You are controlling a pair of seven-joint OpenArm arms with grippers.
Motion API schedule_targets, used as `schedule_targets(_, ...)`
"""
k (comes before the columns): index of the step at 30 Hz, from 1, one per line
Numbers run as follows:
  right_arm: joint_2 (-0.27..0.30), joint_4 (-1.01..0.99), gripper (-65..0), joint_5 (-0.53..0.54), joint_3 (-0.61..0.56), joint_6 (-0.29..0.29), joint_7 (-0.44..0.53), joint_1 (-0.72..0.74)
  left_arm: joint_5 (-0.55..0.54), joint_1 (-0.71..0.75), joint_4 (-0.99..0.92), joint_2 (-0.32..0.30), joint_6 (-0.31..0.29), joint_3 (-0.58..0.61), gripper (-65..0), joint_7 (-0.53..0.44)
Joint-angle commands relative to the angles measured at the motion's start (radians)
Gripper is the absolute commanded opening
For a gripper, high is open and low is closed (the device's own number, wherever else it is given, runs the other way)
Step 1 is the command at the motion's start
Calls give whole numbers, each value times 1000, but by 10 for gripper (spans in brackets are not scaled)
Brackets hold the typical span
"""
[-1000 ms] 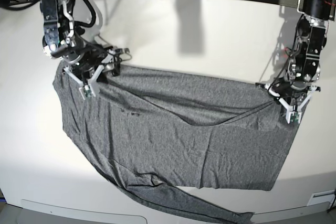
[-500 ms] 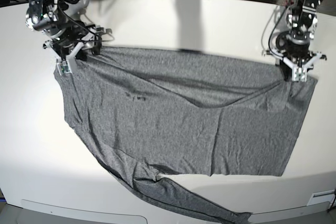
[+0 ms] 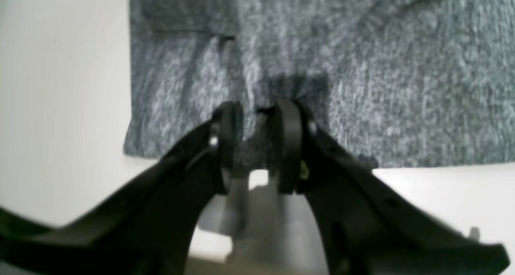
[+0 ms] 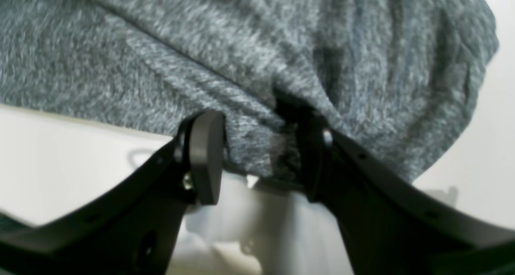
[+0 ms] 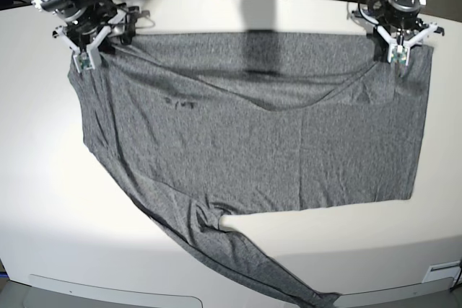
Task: Fold the T-shirt properly
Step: 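Pull the held edge with both grippers toward the robot, straightening the shirt, then release the edge and move both grippers out toward the shirt's hem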
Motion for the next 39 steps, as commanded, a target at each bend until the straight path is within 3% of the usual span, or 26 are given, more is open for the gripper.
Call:
schedule_targets(1, 7, 25, -367, -9, 7, -3, -22, -19, -85, 69, -19, 8, -78, 24, -470, 256)
schedule_targets(11, 15, 54, -367, 4, 133, -3, -28, -42, 12, 129, 48, 8, -55, 24, -470, 212)
schedule_targets(16, 38, 54, -367, 13, 133, -3, -33, -39, 15, 122, 48, 7, -54, 24, -470, 203)
schedule_targets(22, 37, 69, -367, 56, 133, -1, -33, -35, 99, 116, 58, 8, -22, 24, -470, 204)
schedule_targets(30, 37, 106, -367, 56, 133, 1, -33, -35, 99, 116, 99, 7, -19, 24, -470, 132)
schedule_targets(35, 37, 136, -367, 55, 133, 1, -34, -35, 177, 116, 130, 7, -18, 24, -470, 131)
schedule_targets(39, 37, 164, -367, 55, 133, 1, -34, -32, 191, 115, 150, 7, 18, 24, -469, 82)
